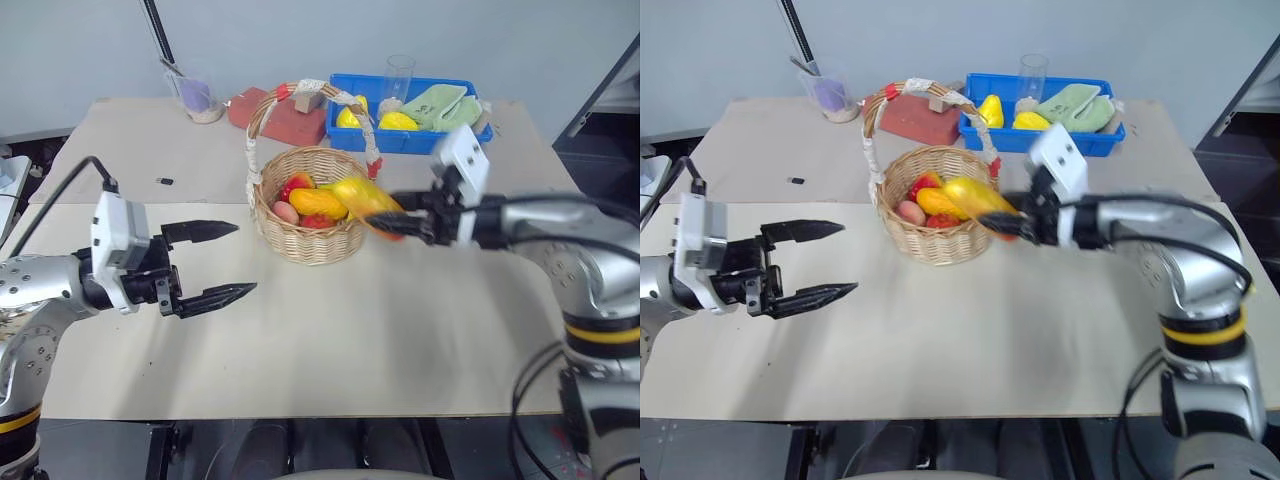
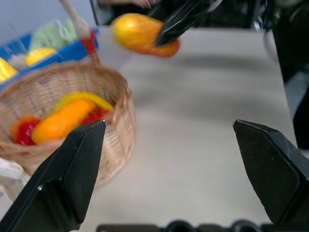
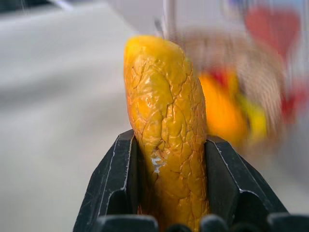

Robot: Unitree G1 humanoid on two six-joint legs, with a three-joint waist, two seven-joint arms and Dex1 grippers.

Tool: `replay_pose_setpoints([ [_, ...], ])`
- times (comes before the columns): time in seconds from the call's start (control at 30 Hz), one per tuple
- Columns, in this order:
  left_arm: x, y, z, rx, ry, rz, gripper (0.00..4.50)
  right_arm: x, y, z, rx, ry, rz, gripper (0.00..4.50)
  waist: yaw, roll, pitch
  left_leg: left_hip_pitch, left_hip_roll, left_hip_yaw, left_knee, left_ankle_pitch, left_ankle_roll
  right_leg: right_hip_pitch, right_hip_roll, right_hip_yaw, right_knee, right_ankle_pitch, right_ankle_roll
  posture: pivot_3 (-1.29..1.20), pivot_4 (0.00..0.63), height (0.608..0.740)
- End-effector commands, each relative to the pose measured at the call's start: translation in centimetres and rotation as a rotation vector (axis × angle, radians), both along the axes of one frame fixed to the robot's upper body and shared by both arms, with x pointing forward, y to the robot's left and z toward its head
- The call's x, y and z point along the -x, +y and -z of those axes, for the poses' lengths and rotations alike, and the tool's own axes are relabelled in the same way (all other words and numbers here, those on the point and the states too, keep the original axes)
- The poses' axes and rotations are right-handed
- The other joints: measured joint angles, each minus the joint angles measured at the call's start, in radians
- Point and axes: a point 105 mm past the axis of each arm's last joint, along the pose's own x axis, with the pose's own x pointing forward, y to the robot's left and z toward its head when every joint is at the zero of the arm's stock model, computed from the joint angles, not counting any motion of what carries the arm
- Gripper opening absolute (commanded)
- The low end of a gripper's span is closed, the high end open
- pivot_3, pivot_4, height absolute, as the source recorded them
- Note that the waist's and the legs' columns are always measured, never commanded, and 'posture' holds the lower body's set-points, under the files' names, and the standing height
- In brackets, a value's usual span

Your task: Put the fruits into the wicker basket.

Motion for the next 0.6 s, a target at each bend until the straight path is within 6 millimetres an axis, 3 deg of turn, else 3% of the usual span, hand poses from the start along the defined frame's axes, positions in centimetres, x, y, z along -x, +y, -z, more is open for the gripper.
replay_pose_setpoints([
  [0.03,0.5,-0.3,-0.7,0.011,-0.029,-0.005,4.5,-1.6,1.8,-0.5,-0.006,-0.035,0.014,1.46,-0.001,0.0,0.0,0.0,0.0,0.0,0.0,0.0,0.0,0.0,0.0,0.0,0.002,0.0,0.0,0.0,0.15,0.74],
  [0.2,0.4,-0.7,-1.2,0.031,-0.05,-0.017,4.5,-4.4,4.3,-1.2,-0.062,-0.093,0.054,1.46,-0.004,0.0,0.0,-0.001,-0.002,0.001,-0.001,0.001,-0.001,-0.003,0.0,0.0,0.005,0.0,0.0,0.0,0.15,0.74],
  [0.27,0.4,-0.7,-1.3,0.034,-0.054,-0.019,4.5,-4.9,4.5,-1.3,-0.076,-0.121,0.067,2.54,-0.004,0.0,0.0,-0.001,-0.002,0.001,-0.001,0.001,-0.001,-0.003,0.001,0.0,0.005,0.0,0.0,0.0,0.15,0.74],
  [0.47,0.1,-0.9,-1.4,0.044,-0.063,-0.026,4.5,-3.7,5.1,-1.7,-0.126,-0.137,0.016,4.47,-0.007,0.0,0.0,-0.001,-0.002,0.001,-0.002,0.001,-0.001,-0.004,0.001,0.0,0.005,0.0,0.0,0.0,0.15,0.74],
  [0.6,-0.7,-0.9,-2.1,0.072,-0.078,-0.046,4.5,-1.2,4.1,-1.5,-0.127,-0.146,-0.056,4.47,-0.002,0.0,0.0,-0.001,-0.001,0.0,-0.002,0.001,-0.001,-0.003,0.001,-0.001,0.005,0.0,0.0,0.0,0.15,0.74],
])
